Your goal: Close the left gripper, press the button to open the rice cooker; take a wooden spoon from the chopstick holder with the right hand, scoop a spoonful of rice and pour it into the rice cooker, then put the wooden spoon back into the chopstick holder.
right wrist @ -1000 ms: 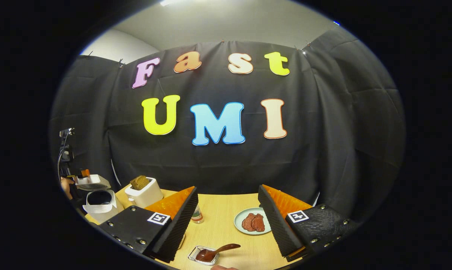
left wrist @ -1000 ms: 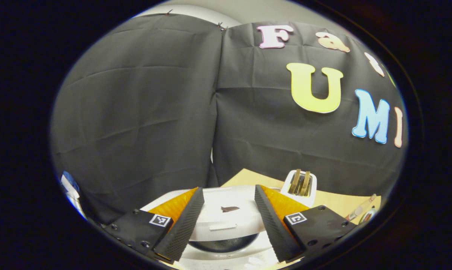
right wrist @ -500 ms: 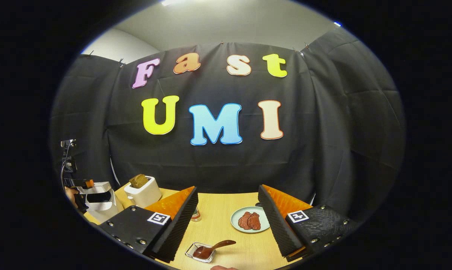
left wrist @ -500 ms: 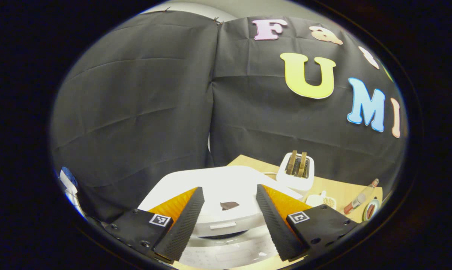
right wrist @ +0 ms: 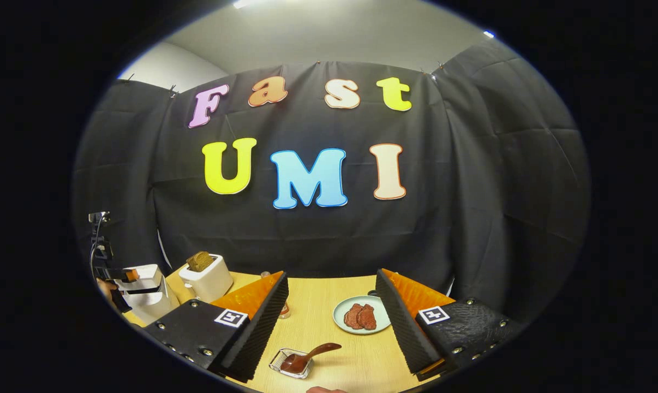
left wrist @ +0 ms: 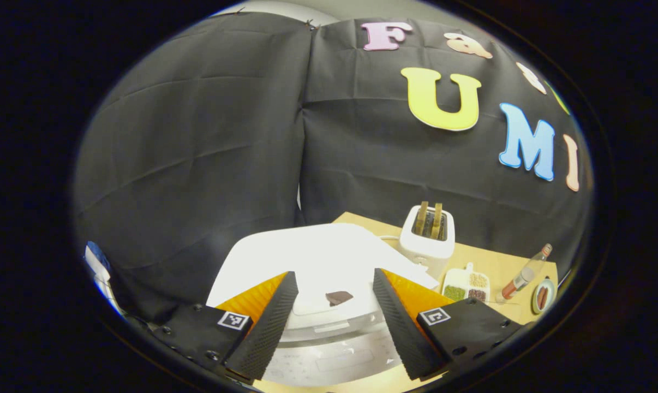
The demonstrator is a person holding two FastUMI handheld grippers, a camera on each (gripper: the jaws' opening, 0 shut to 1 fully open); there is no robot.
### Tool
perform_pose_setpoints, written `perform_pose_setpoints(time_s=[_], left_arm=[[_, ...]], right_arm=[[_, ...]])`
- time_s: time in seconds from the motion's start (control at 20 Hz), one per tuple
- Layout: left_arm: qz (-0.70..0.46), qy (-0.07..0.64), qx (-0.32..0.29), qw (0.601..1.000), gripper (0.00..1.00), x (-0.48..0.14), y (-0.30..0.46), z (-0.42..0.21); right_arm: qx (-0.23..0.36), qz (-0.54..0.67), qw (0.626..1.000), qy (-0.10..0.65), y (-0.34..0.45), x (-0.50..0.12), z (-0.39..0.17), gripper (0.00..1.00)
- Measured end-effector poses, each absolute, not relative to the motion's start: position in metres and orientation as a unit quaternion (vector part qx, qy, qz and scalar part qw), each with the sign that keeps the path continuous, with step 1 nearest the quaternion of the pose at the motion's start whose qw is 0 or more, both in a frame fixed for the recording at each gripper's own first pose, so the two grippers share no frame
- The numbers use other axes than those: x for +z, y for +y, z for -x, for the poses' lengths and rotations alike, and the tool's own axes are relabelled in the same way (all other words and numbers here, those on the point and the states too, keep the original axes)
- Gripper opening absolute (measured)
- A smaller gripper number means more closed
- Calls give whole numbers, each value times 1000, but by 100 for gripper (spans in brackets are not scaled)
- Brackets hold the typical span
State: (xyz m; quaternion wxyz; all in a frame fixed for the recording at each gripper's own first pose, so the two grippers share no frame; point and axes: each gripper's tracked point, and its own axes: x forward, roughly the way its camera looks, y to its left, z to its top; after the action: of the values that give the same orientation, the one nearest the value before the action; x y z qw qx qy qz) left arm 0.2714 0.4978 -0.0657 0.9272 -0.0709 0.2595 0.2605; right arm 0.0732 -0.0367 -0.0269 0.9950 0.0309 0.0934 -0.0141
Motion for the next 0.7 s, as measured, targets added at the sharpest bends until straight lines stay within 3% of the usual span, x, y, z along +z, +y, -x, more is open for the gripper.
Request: perform_pose_setpoints(time_s=[0.1,0.7], left_arm=[[66,263,257,927,100,-66,498,-271],[60,290,260,919,98,-76,499,-265]], right_arm=[[-14,-28,995,91,-35,-25,-71,98],[-15,-22,995,94,-26,-23,-65,98]])
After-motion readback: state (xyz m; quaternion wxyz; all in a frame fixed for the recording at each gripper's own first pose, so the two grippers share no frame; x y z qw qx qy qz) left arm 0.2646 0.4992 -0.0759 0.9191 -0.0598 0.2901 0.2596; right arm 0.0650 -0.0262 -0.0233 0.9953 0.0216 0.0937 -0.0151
